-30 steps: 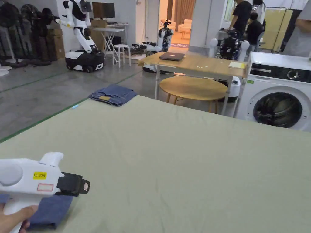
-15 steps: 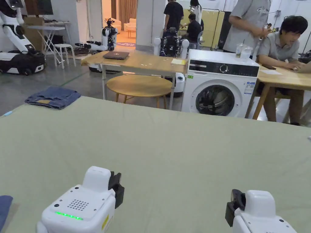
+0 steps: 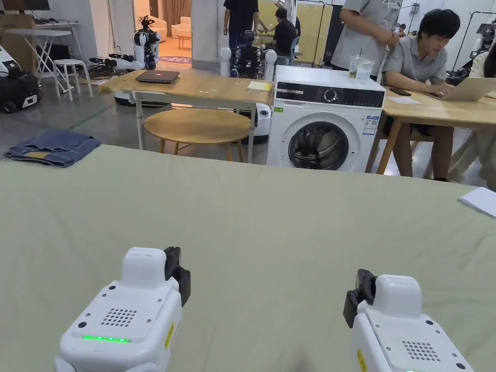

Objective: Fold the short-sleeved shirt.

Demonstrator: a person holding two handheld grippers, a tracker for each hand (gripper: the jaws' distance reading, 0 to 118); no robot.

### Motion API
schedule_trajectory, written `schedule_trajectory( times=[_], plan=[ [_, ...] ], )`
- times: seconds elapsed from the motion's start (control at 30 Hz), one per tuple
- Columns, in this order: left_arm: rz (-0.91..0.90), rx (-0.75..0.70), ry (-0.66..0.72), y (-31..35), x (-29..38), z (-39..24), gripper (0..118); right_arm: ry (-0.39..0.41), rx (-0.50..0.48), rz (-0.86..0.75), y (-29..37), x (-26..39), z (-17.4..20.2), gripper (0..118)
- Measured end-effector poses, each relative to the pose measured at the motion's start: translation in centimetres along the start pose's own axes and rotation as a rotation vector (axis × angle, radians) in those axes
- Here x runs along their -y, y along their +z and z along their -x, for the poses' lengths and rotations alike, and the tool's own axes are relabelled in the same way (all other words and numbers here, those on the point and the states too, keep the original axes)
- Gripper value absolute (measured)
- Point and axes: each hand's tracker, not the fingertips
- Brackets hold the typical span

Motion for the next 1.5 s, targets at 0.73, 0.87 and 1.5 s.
schedule_trajectory(
  times=[0.73,0.87,1.5],
  plan=[
    [-0.015,-0.062,-0.018,0.6,0.0,1.1,36,-0.007,0.026,-0.037,0.6,0.1,0.6,30],
    [-0.008,-0.062,0.000,0.6,-0.2,1.4,74,-0.013,0.028,-0.025,0.3,-0.1,0.4,81],
    [-0.018,-0.076,0.015,0.7,-0.6,2.5,74,0.041,0.082,-0.047,0.2,-1.0,0.7,96]
  ],
)
